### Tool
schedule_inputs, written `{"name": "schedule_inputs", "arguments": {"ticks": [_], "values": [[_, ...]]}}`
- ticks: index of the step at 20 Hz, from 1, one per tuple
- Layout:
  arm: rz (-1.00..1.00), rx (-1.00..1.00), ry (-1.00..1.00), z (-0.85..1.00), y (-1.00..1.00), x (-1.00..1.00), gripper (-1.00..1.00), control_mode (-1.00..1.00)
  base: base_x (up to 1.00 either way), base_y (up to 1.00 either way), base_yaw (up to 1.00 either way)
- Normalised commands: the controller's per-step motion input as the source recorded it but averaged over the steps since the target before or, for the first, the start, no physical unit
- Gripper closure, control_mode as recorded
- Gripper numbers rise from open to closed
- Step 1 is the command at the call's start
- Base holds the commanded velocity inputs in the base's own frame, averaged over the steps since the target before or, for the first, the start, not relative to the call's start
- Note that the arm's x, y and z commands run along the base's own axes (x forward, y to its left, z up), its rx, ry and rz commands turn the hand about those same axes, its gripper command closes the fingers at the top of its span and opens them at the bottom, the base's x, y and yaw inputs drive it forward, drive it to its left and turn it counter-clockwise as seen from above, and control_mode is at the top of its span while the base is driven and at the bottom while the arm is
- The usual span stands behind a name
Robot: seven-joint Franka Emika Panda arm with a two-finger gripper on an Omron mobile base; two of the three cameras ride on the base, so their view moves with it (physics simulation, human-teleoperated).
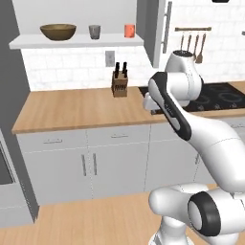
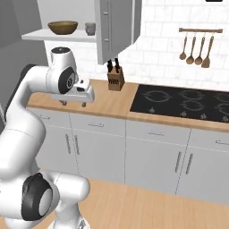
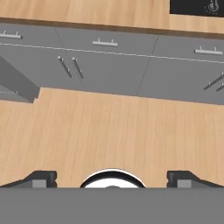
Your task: Gather all objects into one cabinet and sort the glasses and bowls to opposite sides.
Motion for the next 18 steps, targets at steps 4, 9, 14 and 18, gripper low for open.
{"name": "schedule_inputs", "arguments": {"ticks": [4,9,14,18], "values": [[0.00,0.00,0.00,0.00,0.00,0.00,-1.00,1.00,0.69,-0.32,-0.12],[0.00,0.00,0.00,0.00,0.00,0.00,-1.00,1.00,0.74,-0.42,-0.12],[0.00,0.00,0.00,0.00,0.00,0.00,-1.00,1.00,-0.32,-0.28,0.03],[0.00,0.00,0.00,0.00,0.00,0.00,-1.00,1.00,-0.61,-1.00,0.19]]}}
